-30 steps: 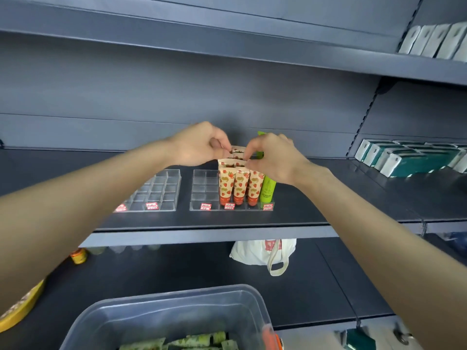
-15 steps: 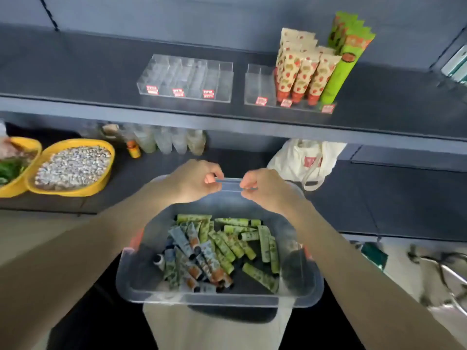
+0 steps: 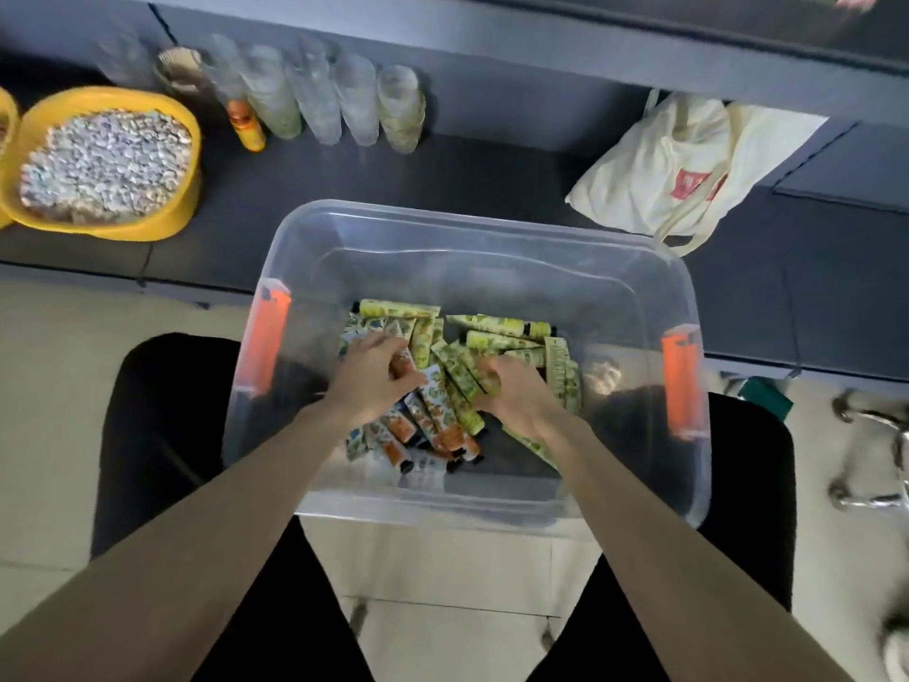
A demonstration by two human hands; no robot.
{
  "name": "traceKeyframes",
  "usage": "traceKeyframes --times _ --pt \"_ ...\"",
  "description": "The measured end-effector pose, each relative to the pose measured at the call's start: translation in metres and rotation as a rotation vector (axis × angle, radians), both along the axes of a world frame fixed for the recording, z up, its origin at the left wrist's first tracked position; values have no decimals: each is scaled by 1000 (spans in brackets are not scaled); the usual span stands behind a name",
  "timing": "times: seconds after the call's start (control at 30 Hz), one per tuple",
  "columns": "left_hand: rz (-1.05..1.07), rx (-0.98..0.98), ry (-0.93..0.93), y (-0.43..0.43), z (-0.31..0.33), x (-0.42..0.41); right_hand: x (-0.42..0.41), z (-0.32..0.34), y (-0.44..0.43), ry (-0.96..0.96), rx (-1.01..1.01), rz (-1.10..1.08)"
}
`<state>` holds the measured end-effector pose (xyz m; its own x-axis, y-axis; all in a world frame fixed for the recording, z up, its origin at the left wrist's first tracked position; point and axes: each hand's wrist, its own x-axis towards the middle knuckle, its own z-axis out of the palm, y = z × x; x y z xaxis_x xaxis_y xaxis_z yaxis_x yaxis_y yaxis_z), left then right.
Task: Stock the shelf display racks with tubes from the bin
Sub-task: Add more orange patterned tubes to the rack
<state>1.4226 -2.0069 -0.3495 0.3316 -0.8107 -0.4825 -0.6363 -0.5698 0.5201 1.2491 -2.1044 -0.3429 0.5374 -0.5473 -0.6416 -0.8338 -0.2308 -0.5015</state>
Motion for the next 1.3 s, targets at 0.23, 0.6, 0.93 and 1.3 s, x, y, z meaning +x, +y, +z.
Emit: traceKeyframes --times 0.23,0.6,0.93,1.3 --pt "-6 44 0 -9 -18 2 16 -27 -4 -69 45 18" --pt "55 59 74 -1 -12 6 21 -25 -3 -23 143 61" --pt "115 66 -8 -1 -4 16 12 -28 4 111 92 -46" --pt "-220 409 55 -26 -4 41 32 -34 11 -113 -26 205"
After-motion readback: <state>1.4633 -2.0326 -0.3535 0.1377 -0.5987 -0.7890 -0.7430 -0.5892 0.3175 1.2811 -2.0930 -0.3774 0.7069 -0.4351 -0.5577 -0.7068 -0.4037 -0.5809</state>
